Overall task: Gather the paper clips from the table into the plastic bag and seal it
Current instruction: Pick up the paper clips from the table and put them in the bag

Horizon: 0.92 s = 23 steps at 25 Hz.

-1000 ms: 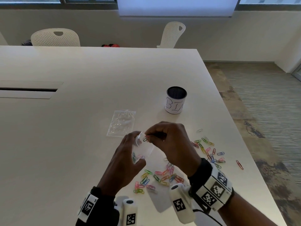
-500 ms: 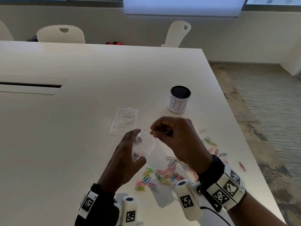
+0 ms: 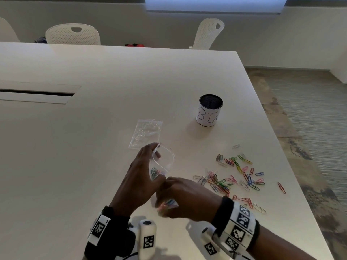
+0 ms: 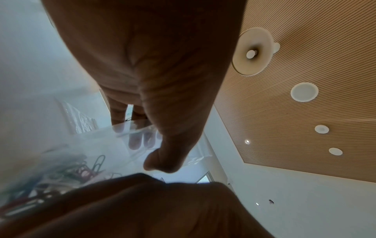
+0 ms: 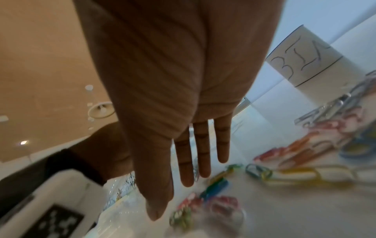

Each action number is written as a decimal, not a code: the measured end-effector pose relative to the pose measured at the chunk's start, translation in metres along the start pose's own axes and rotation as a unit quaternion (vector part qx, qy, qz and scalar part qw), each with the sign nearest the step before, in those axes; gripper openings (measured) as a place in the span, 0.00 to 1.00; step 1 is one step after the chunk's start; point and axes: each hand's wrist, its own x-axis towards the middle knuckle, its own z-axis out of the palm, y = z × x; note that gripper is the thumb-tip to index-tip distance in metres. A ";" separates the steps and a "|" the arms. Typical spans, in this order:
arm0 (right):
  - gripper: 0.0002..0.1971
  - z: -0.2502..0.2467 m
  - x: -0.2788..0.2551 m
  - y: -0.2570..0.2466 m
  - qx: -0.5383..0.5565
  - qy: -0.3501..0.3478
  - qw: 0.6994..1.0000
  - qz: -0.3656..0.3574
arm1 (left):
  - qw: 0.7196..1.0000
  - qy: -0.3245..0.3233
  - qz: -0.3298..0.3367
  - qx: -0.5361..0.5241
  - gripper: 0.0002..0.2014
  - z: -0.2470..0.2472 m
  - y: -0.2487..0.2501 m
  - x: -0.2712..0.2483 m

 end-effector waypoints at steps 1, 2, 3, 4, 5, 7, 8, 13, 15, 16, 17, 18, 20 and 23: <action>0.16 0.005 0.002 0.000 -0.018 -0.003 1.000 -0.012 | 1.000 0.003 0.000 0.001 0.38 0.000 0.000 -0.001; 0.15 0.009 0.002 0.001 -0.037 -0.004 0.999 -0.022 | 1.000 0.006 0.000 0.002 0.38 -0.001 -0.001 -0.001; 0.15 0.011 0.003 0.002 -0.051 -0.003 0.998 -0.030 | 1.000 0.007 -0.001 0.003 0.38 -0.001 -0.001 -0.002; 0.13 0.011 0.002 0.004 -0.056 -0.002 0.998 -0.036 | 1.000 0.007 -0.003 0.004 0.39 -0.001 -0.001 -0.003; 0.10 0.010 0.001 0.006 -0.056 -0.002 0.998 -0.039 | 1.000 0.007 -0.005 0.006 0.39 -0.001 -0.001 -0.003; 0.06 0.005 -0.005 0.015 -0.051 -0.003 0.998 -0.033 | 1.000 0.009 -0.005 0.007 0.39 -0.001 0.000 -0.004; 0.06 0.001 -0.009 0.019 -0.048 -0.004 0.999 -0.025 | 1.000 0.010 -0.005 0.006 0.39 -0.001 0.000 -0.004; 0.09 -0.017 -0.030 0.041 -0.063 0.006 0.997 0.038 | 1.000 0.008 -0.006 0.004 0.38 0.000 0.001 -0.003; 0.16 -0.019 -0.034 0.043 -0.065 0.011 0.996 0.054 | 1.000 0.006 -0.003 0.004 0.39 0.001 0.001 -0.002; 0.20 -0.018 -0.035 0.042 -0.059 0.005 0.997 0.057 | 1.000 0.005 -0.002 0.005 0.39 0.002 0.001 -0.002; 0.23 -0.016 -0.035 0.039 -0.056 -0.006 0.997 0.055 | 1.000 0.004 -0.002 0.005 0.39 0.002 0.001 -0.001; 0.24 -0.013 -0.034 0.036 -0.057 -0.017 0.997 0.043 | 1.000 0.003 -0.001 0.005 0.40 0.003 0.001 0.000; 0.19 -0.003 -0.031 0.029 -0.061 -0.026 0.998 0.003 | 1.000 0.001 0.000 0.003 0.40 0.005 0.001 0.001; 0.11 0.003 -0.029 0.029 -0.074 -0.022 0.997 -0.029 | 1.000 0.000 -0.001 -0.001 0.40 0.005 0.002 0.001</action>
